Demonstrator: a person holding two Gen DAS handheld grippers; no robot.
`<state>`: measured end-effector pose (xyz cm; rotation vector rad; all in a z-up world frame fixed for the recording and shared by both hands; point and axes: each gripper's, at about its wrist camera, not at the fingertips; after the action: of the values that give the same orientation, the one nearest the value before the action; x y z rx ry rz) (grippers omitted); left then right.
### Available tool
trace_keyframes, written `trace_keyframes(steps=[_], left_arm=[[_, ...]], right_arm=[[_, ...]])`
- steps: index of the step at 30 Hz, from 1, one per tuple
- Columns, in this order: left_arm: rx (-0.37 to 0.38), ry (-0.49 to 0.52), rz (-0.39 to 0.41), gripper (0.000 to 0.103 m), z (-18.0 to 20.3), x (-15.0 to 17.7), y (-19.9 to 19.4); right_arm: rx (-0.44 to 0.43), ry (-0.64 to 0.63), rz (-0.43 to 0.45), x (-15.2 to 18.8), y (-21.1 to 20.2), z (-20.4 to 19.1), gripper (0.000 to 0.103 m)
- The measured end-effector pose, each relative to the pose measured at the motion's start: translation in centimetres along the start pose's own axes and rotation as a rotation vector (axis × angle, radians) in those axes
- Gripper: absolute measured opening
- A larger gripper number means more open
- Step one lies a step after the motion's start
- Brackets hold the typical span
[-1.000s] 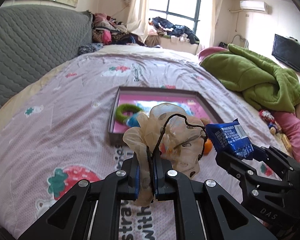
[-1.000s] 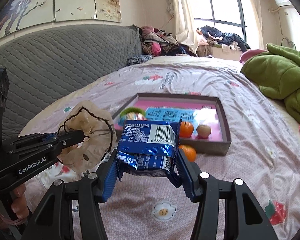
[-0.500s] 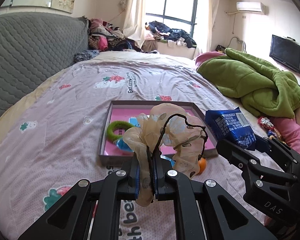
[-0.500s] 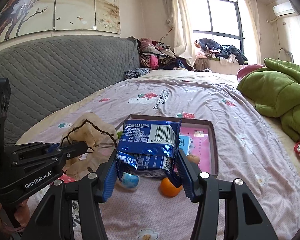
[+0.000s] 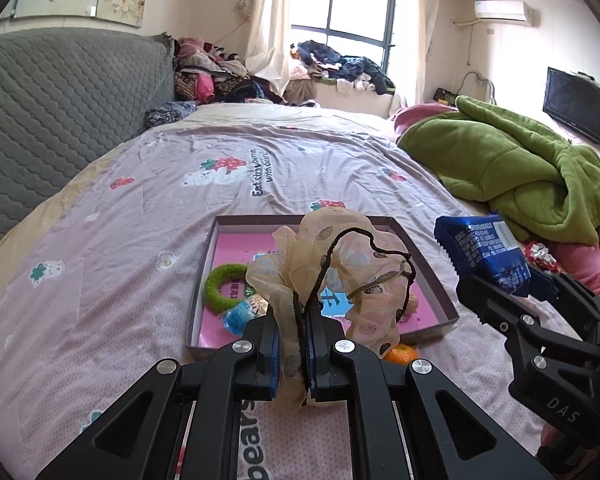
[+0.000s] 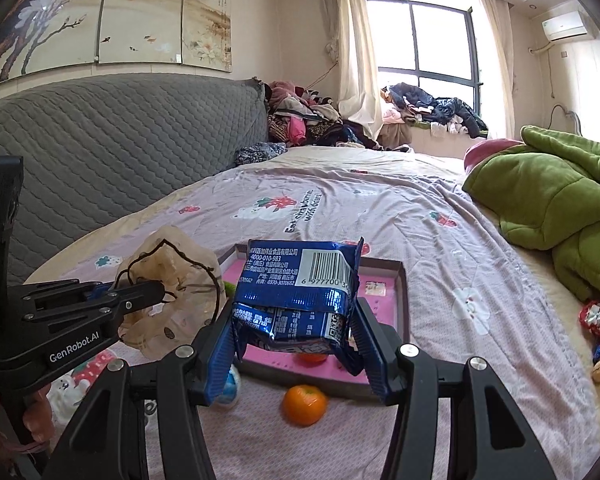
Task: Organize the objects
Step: 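Lift and carry the mesh bag and snack packet over the grey tray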
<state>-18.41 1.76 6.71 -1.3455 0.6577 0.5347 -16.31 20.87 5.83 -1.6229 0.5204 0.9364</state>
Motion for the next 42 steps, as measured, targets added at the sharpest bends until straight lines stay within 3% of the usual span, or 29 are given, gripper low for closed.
trace_keyframes(steps=[42], left_arm=[[-0.073,-0.004,-0.025,0.010,0.5,-5.7,6.7]], right_arm=[[0.030,-0.007,0.005,-3.3,6.1,3.9,0.055]])
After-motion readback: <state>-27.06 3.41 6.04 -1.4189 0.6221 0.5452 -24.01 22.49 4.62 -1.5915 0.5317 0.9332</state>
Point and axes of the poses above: each gripper's, at about its wrist camera, not at the fingertips, and y roughly the way its jaws point, z to its right, x to its underside, and after that the axes turned 8 degrees about -z, right-handed
